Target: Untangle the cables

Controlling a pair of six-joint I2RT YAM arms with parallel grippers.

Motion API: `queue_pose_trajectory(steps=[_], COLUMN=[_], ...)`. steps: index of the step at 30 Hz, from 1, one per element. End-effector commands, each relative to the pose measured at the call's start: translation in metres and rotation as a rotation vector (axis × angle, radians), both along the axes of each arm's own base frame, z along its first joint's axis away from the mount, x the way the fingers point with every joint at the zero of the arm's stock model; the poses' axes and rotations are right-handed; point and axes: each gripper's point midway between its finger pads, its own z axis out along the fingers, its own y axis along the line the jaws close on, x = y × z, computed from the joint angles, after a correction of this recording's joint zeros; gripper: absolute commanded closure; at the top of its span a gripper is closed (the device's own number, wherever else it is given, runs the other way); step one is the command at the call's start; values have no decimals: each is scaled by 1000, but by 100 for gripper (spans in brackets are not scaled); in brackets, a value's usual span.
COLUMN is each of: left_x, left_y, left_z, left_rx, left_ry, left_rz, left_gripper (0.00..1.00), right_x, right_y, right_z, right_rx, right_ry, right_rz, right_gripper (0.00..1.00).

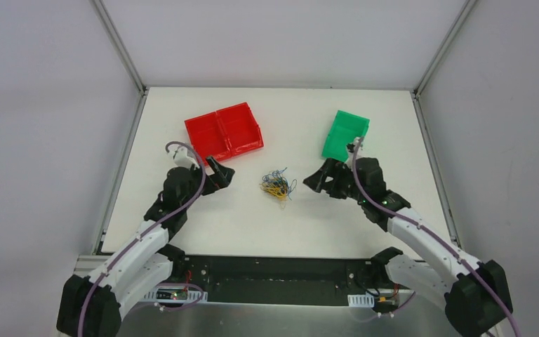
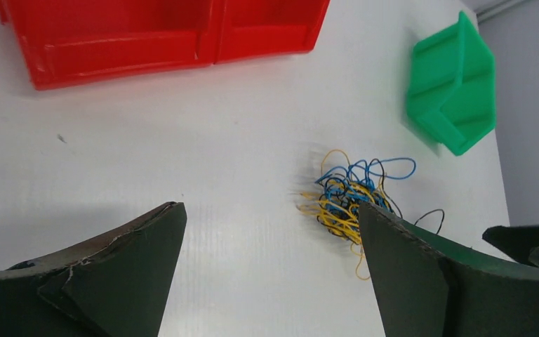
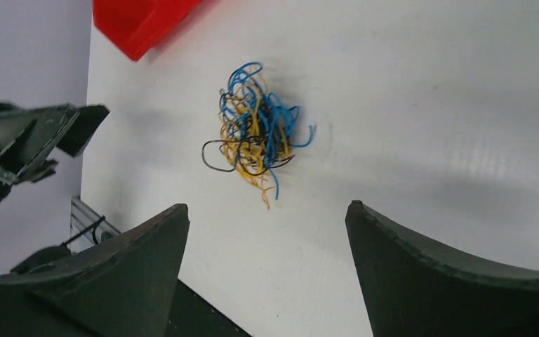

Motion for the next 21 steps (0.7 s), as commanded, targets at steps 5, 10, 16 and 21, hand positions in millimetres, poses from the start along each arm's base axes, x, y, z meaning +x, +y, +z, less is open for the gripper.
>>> queue_pose_trajectory(steps=[5, 10, 16, 21], left_x=[4, -2, -2, -2], left_y=[-65, -86, -102, -116], left_z=[14, 12, 4, 2], left_rx=[15, 68, 97, 130], left_ry=[16, 6, 32, 19], left_rz=[-311, -419, -465, -512], left_gripper=[4, 5, 6, 6], right_x=[3, 17, 30, 38], right_y=[66, 78, 81, 74], right_z=[7, -11, -23, -7], right_rx=[-106, -180, -208, -173], right_ry=[-95, -67, -33, -106], right_rz=[254, 258, 211, 135], right_gripper=[25, 27, 47, 57])
